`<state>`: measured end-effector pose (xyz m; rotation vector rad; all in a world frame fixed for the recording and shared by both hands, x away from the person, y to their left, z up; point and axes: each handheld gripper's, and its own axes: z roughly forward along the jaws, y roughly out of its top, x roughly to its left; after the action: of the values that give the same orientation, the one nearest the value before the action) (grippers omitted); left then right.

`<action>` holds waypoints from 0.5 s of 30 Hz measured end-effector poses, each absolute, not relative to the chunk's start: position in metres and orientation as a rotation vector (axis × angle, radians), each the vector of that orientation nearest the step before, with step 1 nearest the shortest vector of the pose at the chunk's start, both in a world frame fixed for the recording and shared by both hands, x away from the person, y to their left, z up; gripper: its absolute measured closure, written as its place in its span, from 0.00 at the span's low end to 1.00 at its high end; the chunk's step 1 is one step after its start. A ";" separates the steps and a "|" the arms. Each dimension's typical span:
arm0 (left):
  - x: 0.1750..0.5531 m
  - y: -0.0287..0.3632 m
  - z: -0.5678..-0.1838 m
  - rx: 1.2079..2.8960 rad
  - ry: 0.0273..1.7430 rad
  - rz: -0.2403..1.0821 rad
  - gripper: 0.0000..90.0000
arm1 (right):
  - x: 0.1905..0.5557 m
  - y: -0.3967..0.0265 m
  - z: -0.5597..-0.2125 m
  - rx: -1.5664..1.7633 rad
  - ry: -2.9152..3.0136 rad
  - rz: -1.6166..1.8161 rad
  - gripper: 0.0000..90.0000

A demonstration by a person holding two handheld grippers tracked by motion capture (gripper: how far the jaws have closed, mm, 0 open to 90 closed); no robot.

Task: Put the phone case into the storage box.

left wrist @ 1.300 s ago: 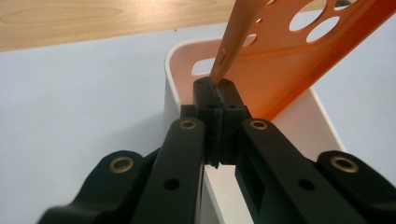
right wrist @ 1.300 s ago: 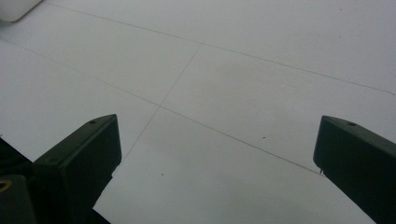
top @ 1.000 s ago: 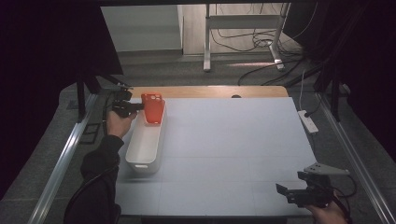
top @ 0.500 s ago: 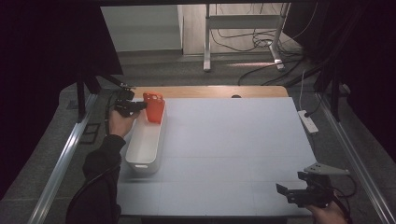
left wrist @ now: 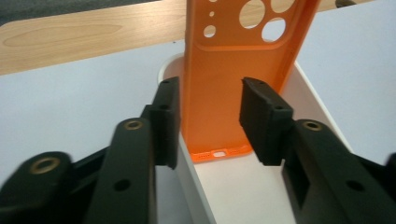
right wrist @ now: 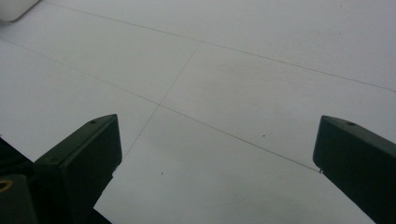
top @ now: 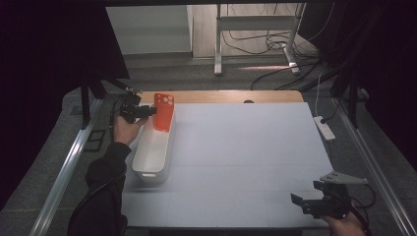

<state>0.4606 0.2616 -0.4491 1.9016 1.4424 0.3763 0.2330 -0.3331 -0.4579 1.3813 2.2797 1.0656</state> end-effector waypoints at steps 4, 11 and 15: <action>0.458 0.261 -0.448 1.899 1.425 0.368 0.55 | 0.233 -0.333 -0.458 1.379 2.281 1.062 0.02; 0.454 0.258 -0.444 1.892 1.398 0.374 0.47 | 0.232 -0.332 -0.457 1.372 2.282 1.061 0.02; 0.451 0.257 -0.442 1.899 1.370 0.368 0.42 | 0.232 -0.332 -0.458 1.368 2.282 1.059 0.02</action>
<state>0.4513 0.2566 -0.4418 1.8993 1.3698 0.3675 0.2323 -0.3322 -0.4575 1.3680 2.2819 1.0594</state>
